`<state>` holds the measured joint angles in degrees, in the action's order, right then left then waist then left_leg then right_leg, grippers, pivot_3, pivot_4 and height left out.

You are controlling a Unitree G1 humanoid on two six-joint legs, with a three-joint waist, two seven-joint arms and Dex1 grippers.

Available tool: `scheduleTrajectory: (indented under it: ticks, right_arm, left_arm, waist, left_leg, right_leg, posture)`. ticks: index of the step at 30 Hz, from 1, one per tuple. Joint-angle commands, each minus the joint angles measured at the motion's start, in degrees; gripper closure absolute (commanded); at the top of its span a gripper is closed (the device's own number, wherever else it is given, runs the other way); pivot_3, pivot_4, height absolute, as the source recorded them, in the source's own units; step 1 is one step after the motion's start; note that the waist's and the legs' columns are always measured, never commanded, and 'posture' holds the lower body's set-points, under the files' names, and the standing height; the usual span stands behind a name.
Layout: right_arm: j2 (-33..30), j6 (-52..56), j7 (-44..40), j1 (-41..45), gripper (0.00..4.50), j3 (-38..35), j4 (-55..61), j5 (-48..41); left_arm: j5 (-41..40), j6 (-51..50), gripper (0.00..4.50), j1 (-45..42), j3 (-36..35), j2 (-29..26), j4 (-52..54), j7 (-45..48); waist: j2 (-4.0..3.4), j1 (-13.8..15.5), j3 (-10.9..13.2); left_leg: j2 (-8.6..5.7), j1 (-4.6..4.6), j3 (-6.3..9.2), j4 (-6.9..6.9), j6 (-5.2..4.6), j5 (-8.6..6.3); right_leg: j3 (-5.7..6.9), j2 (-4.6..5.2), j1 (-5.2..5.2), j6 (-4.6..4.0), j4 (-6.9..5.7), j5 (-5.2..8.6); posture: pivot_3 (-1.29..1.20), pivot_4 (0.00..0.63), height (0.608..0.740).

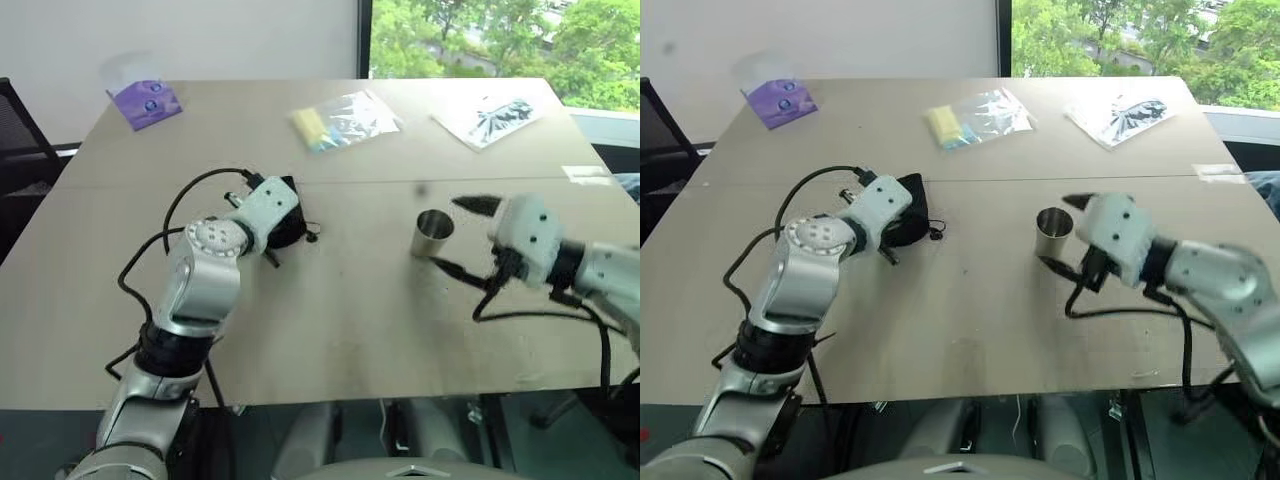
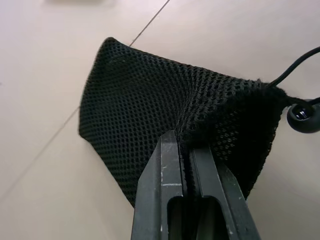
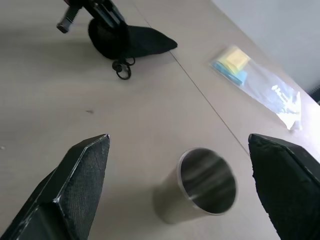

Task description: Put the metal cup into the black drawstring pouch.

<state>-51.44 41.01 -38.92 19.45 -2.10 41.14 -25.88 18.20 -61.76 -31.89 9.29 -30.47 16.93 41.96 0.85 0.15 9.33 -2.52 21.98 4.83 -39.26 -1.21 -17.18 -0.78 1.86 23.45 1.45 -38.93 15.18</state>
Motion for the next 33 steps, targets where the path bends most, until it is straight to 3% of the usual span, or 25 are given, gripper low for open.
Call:
scheduleTrajectory:
  ticks: [1, 4, 10, 21, 25, 32, 33]
  right_arm:
    - [-3.2, 9.2, -1.8, 6.9, 0.00, 4.0, -2.4, -0.9]
    - [-4.3, 12.2, -4.1, 12.1, 0.00, 8.6, -7.6, 0.5]
    - [-3.6, 7.4, -8.5, 17.6, 0.00, 16.3, -14.9, 6.2]
    - [-2.6, 2.2, -16.9, 21.5, 0.00, 25.3, -18.2, 13.2]
    - [-1.2, -1.9, -17.6, 22.7, 1.08, 28.8, -23.0, 19.0]
    - [0.9, -2.8, -18.3, 23.1, 4.36, 27.5, -23.7, 21.9]
    - [0.8, -2.7, -18.5, 22.8, 4.44, 27.2, -23.4, 22.0]
  left_arm:
    - [-2.6, -4.8, 4.43, -2.7, -1.4, 1.0, 0.1, -1.8]
    - [-3.5, -4.9, 4.43, -3.4, -0.6, 1.4, -0.2, -4.1]
    - [-5.6, -6.1, 4.43, -3.8, 0.3, 1.1, 0.8, -6.4]
    - [-8.7, -9.5, 4.43, -3.6, 0.0, -0.3, 3.5, -9.4]
    - [-9.8, -9.8, 4.50, -3.8, -0.1, -0.7, 3.5, -10.4]
    - [-12.0, -10.7, 4.50, -4.7, -0.5, -2.1, 3.1, -11.4]
    - [-12.3, -10.9, 4.50, -4.9, -0.5, -2.2, 3.0, -11.6]
  waist:
    - [0.02, 0.0, 0.0]
    - [0.03, 0.1, 0.0]
    - [0.03, 0.3, 0.0]
    - [0.03, 0.5, 0.0]
    - [0.03, 0.5, 0.0]
    - [0.02, 0.5, 0.0]
    - [0.02, 0.5, 0.0]
  left_leg:
    - [0.01, 0.01, 0.02, -0.01, 0.00, 0.00]
    - [-0.02, 0.18, 0.01, 0.01, -0.01, -0.01]
    - [-0.04, 0.24, 0.02, 0.00, -0.01, -0.01]
    - [-0.04, 0.26, 0.03, -0.02, 0.00, -0.01]
    - [-0.05, 0.27, 0.03, -0.02, 0.00, -0.01]
    - [-0.04, 0.27, 0.04, 0.00, 0.01, 0.00]
    - [-0.05, 0.29, 0.03, -0.01, 0.01, 0.00]
  right_leg:
    - [0.03, 0.00, 0.00, 0.00, 0.01, 0.00]
    - [-0.01, 0.05, 0.16, 0.00, 0.06, 0.00]
    - [-0.02, 0.08, 0.25, 0.00, 0.05, 0.00]
    - [-0.03, 0.08, 0.27, 0.00, 0.05, -0.01]
    - [-0.03, 0.09, 0.28, 0.00, 0.06, -0.01]
    - [-0.03, 0.08, 0.32, -0.01, 0.05, -0.01]
    - [-0.03, 0.09, 0.32, -0.01, 0.05, -0.01]
  posture:
    - [0.00, 0.150, 0.740]
    - [0.00, 0.150, 0.740]
    - [0.00, 0.150, 0.740]
    - [0.00, 0.150, 0.740]
    - [0.00, 0.150, 0.740]
    - [0.00, 0.150, 0.740]
    - [0.00, 0.150, 0.740]
